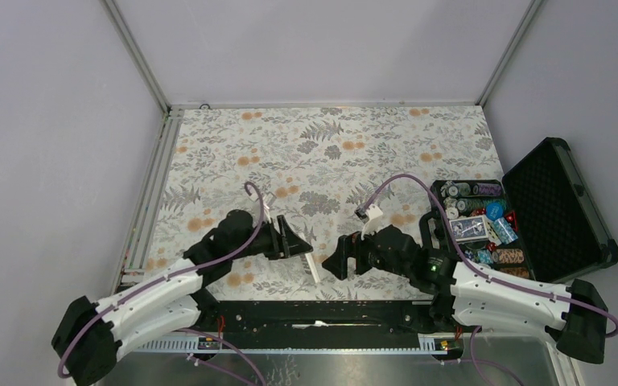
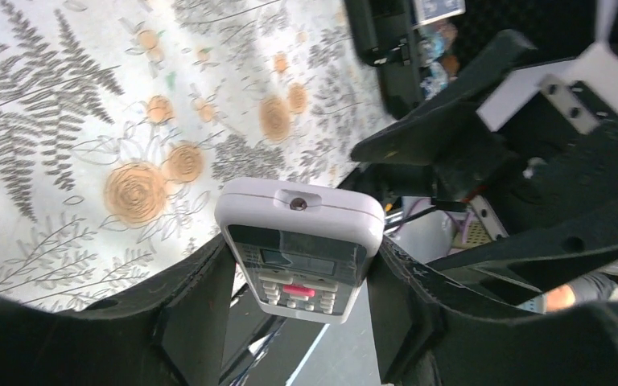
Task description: Load the batteries into the remote control
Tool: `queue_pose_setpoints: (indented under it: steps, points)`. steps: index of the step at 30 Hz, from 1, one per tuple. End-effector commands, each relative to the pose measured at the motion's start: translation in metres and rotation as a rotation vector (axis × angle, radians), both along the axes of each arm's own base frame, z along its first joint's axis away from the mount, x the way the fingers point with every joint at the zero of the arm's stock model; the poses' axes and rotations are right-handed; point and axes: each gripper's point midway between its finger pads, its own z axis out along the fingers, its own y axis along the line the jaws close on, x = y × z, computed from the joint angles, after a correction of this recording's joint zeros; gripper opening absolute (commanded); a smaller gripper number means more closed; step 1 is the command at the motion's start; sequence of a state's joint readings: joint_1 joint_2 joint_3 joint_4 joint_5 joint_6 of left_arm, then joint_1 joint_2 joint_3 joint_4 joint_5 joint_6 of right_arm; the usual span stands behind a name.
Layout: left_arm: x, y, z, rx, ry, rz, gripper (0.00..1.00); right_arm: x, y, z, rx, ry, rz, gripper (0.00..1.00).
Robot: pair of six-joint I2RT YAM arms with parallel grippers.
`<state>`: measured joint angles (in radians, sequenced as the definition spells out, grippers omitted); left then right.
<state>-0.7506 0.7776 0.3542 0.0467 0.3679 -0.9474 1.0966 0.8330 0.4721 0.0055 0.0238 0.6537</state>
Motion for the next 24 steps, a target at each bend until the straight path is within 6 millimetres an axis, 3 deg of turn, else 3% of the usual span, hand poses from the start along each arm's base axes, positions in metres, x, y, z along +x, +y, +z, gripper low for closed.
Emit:
queue_pose_setpoints:
  steps: [1, 9, 20, 24]
  points:
    - [0.019, -0.007, 0.005, 0.078, -0.030, 0.015, 0.00, 0.023, -0.028, -0.009, -0.174, -0.083, -0.104, 1.00]
    - [0.040, -0.023, -0.020, 0.243, 0.014, -0.008, 0.00, 0.038, -0.052, -0.029, -0.334, -0.109, -0.198, 1.00]
    - [0.060, -0.044, -0.059, 0.370, 0.070, 0.001, 0.00, 0.045, -0.057, -0.038, -0.369, -0.098, -0.256, 0.99]
    - [0.066, -0.052, -0.073, 0.402, 0.091, -0.005, 0.06, 0.043, -0.060, -0.049, -0.391, -0.075, -0.269, 1.00]
